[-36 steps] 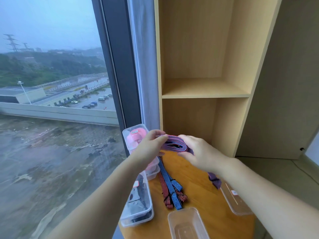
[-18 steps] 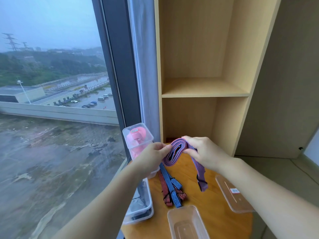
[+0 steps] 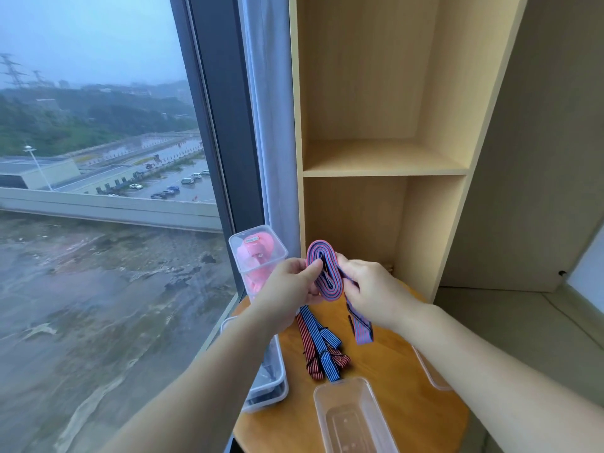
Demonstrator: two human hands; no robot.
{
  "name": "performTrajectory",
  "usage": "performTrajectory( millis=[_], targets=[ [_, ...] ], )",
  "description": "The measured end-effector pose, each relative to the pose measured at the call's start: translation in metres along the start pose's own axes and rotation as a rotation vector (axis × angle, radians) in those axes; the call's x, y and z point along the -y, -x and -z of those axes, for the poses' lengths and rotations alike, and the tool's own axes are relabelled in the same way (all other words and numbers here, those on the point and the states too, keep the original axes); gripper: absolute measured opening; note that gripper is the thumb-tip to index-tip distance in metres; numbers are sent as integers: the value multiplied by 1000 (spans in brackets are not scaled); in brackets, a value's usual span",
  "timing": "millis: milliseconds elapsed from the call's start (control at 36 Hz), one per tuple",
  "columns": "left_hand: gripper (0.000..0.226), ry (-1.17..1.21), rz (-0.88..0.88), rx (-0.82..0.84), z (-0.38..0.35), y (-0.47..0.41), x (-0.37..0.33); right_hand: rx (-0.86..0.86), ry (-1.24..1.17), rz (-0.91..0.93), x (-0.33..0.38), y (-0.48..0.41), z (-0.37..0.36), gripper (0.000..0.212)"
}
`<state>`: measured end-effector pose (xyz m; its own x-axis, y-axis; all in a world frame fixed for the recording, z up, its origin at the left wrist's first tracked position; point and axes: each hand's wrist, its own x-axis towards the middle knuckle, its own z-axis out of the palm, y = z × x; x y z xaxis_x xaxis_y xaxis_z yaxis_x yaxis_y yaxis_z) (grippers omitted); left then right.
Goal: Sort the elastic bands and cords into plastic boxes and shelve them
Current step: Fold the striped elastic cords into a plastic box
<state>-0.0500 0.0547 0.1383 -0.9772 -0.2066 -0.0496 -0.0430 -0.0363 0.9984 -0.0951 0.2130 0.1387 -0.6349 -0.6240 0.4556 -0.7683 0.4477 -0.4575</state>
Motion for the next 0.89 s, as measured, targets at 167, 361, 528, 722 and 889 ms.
performTrajectory(
  millis=[167,361,528,722,889],
  targets=[
    [22,128,30,62,-1,6,1,50,-96,-62,-2,10,-6,58],
    [18,226,42,55,-3,12,4,40,-184,-34,-3,22,-8,49],
    [21,126,104,88,6,17,2,163,-91,17,-5,27,8,42],
    [25,237,59,38,2,19,8,126,-63,0,-7,34,15,34],
    [29,447,59,57,-12,28,29,16,-188,-162,-5,45,-1,45]
  ],
)
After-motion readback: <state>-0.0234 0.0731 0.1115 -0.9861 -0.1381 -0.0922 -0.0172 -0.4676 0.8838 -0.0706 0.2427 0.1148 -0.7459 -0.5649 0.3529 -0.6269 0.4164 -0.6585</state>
